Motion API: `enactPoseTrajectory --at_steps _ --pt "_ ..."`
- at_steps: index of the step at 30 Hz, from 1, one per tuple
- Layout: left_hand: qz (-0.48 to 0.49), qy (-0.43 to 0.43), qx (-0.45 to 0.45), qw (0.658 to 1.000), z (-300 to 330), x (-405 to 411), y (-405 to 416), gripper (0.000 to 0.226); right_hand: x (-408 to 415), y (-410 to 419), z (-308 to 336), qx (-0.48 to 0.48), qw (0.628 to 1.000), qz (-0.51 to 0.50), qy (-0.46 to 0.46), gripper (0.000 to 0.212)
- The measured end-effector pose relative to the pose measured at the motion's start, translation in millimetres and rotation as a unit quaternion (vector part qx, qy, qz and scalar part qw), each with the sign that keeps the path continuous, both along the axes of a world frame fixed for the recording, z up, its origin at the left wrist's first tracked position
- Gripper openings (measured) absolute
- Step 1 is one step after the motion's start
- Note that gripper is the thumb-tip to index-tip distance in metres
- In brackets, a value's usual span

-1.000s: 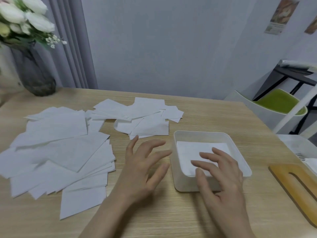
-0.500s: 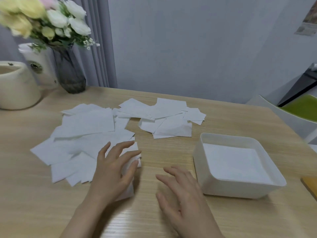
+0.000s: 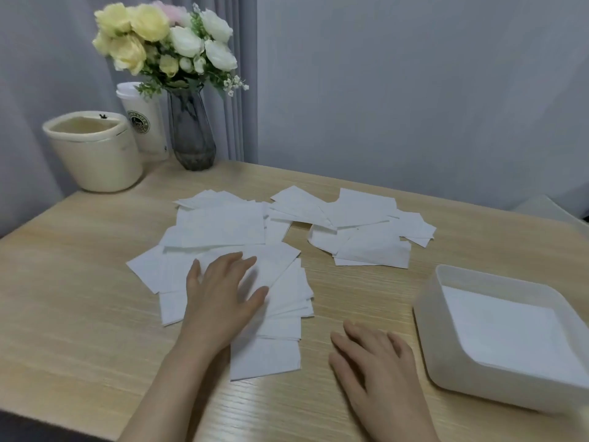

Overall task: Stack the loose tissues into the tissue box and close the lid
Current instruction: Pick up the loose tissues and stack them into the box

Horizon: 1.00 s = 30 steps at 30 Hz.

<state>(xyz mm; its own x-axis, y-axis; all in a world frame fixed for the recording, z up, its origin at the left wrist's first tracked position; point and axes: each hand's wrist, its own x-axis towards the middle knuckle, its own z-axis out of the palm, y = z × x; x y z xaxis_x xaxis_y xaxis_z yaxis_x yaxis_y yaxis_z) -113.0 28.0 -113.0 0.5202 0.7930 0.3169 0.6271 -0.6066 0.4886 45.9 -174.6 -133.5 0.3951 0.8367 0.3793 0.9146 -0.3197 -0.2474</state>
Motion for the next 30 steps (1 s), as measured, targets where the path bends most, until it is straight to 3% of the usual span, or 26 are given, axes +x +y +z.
enactPoseTrajectory --at_steps 3,10,15,18,21,26,30 --pt "-0.010 0.036 -0.008 0.999 -7.7 -1.1 5.1 0.087 0.5 5.3 0.1 0.033 0.999 0.003 -0.010 0.044" --pt "-0.017 0.004 -0.021 1.000 -20.0 -2.8 4.7 0.080 -6.2 41.9 17.5 0.066 0.996 0.037 0.041 0.030" --pt "-0.021 -0.018 -0.025 0.999 -20.3 -4.1 3.6 0.081 -14.5 79.1 24.0 -0.010 0.994 0.085 0.067 0.049" --pt "-0.024 -0.029 -0.024 0.999 -21.1 -4.8 3.6 0.079 -17.2 94.8 26.3 -0.109 0.990 0.074 0.056 0.074" --pt "-0.006 -0.046 -0.017 0.999 -22.8 -5.4 4.1 0.075 -21.0 108.5 23.8 -0.135 0.986 0.052 0.079 0.081" --pt "0.038 -0.072 -0.021 0.996 -22.3 -5.5 5.2 0.071 -29.9 133.2 28.0 -0.114 0.973 0.033 0.198 0.054" --pt "0.043 -0.088 -0.012 0.995 -21.0 -5.2 4.7 0.064 -34.9 151.9 33.0 -0.025 0.958 -0.062 0.278 0.037"
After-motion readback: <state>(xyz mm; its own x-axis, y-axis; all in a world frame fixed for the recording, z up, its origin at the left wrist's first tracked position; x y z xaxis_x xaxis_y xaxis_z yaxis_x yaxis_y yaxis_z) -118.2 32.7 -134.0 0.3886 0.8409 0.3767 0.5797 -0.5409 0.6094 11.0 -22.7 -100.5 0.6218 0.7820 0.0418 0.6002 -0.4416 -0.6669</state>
